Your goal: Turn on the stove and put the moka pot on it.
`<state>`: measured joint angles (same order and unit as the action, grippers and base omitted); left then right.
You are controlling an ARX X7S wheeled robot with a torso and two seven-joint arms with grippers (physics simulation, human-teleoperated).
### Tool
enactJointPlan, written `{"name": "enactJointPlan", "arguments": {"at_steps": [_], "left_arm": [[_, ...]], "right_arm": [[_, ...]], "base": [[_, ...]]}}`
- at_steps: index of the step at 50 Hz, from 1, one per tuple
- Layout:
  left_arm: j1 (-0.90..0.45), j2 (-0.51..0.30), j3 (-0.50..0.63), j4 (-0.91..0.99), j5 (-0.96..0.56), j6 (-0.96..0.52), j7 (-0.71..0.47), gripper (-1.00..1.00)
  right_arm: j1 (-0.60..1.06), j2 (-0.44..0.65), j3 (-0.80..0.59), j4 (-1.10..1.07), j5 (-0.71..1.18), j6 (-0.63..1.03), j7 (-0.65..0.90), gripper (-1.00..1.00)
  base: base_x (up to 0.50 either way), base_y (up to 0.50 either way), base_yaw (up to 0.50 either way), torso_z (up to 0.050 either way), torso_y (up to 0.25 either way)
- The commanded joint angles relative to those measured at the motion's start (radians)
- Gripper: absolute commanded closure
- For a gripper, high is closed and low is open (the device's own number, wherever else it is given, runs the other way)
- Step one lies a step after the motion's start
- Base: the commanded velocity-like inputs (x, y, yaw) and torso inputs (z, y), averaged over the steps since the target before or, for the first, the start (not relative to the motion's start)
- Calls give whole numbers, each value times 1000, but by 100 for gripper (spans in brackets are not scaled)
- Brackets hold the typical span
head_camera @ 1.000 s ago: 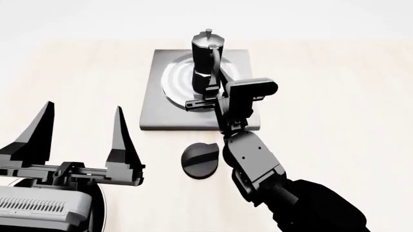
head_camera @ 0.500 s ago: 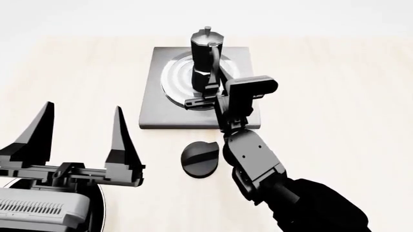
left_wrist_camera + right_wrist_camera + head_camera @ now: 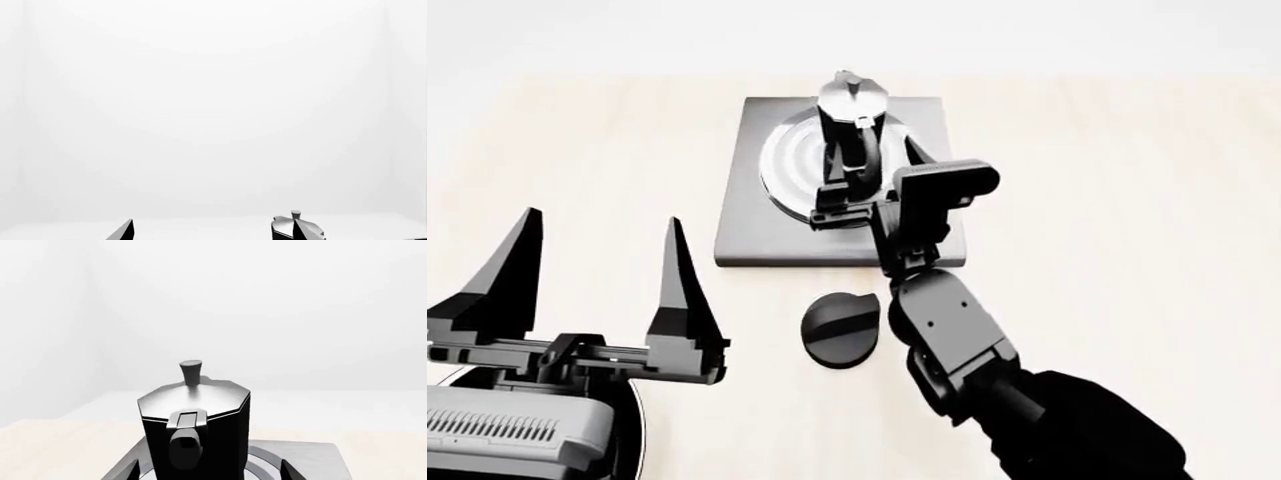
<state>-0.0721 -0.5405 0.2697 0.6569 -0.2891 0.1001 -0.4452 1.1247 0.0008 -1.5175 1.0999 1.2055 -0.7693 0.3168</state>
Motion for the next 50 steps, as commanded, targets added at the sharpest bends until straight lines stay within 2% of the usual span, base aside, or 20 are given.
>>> {"name": "enactJointPlan", "arguments": {"at_steps": [1, 15, 23, 25, 34, 42, 44, 50], "left_arm": [[6, 2, 3, -7, 1, 14, 1, -100], [-19, 1, -3, -19, -9, 0, -1, -100], [-117, -39, -50, 16, -61, -101, -17, -100], [-163, -59, -72, 33, -86, -150, -26, -100], [-309, -130, -132, 130, -170, -314, -65, -100], [-533, -211, -170, 194, -277, -508, -94, -100], [-630, -238, -167, 216, -329, -589, -99, -100], [-747, -276, -153, 257, -364, -669, -93, -100]], "right_arm": [[-10, -1, -2, -9, 4, -23, -15, -100], [-11, 14, 7, -41, 36, -104, -67, -100], [43, 221, -47, -430, -101, -128, 191, -100], [106, 294, -59, -581, -142, -92, 278, -100], [237, 440, -50, -862, -203, -29, 415, -100], [381, 560, -26, -1073, -200, 62, 495, -100], [456, 615, -18, -1159, -215, 117, 537, -100], [551, 707, 2, -1277, -202, 198, 604, -100]], "base": [[0, 0, 0, 0, 0], [0, 0, 0, 0, 0], [0, 0, 0, 0, 0], [0, 0, 0, 0, 0], [0, 0, 0, 0, 0], [0, 0, 0, 0, 0], [0, 0, 0, 0, 0], [0, 0, 0, 0, 0]]}}
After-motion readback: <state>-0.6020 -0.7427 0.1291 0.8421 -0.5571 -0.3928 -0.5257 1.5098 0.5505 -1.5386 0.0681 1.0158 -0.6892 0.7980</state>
